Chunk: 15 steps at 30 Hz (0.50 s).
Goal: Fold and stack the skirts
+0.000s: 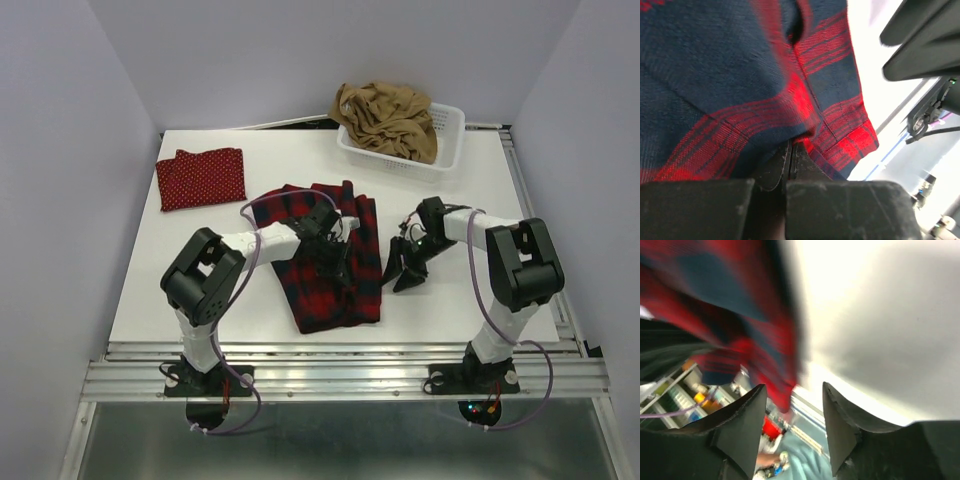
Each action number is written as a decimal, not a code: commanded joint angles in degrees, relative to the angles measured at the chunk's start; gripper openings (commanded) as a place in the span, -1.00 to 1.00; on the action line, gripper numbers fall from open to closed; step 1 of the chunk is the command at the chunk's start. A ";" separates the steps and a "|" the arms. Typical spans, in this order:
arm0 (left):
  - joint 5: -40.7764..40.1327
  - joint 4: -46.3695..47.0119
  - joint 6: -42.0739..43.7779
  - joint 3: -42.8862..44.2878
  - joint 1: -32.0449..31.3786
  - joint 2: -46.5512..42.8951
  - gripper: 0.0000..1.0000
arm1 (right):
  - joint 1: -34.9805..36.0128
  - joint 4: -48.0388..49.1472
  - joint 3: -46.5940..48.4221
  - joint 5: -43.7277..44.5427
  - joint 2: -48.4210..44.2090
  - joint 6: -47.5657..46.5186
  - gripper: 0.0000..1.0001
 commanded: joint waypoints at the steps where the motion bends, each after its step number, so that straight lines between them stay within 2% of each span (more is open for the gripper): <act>1: -2.05 -3.81 4.75 3.55 0.25 -6.89 -1.00 | 2.84 3.73 -2.77 -5.07 2.32 -0.47 0.11; 5: -0.91 -6.97 4.84 6.71 -1.24 -8.92 -1.00 | 5.39 8.65 -4.09 -9.56 5.32 3.04 -0.32; 6: -0.64 -7.67 4.49 7.15 -2.20 -10.06 -1.00 | 6.18 10.84 -4.27 -10.09 5.58 5.49 -0.54; 9: -0.73 -8.55 3.35 8.74 -4.14 -11.21 -1.00 | 6.71 15.16 -4.53 -13.43 6.46 8.49 -0.79; 13: 0.68 -7.51 0.97 8.13 -6.60 -10.34 -1.00 | 7.24 18.68 -5.94 -13.17 5.85 11.13 -0.98; 15: 1.30 -5.31 0.18 6.81 -7.92 -8.76 -1.00 | 7.24 19.21 -6.64 -13.17 6.11 11.84 -0.99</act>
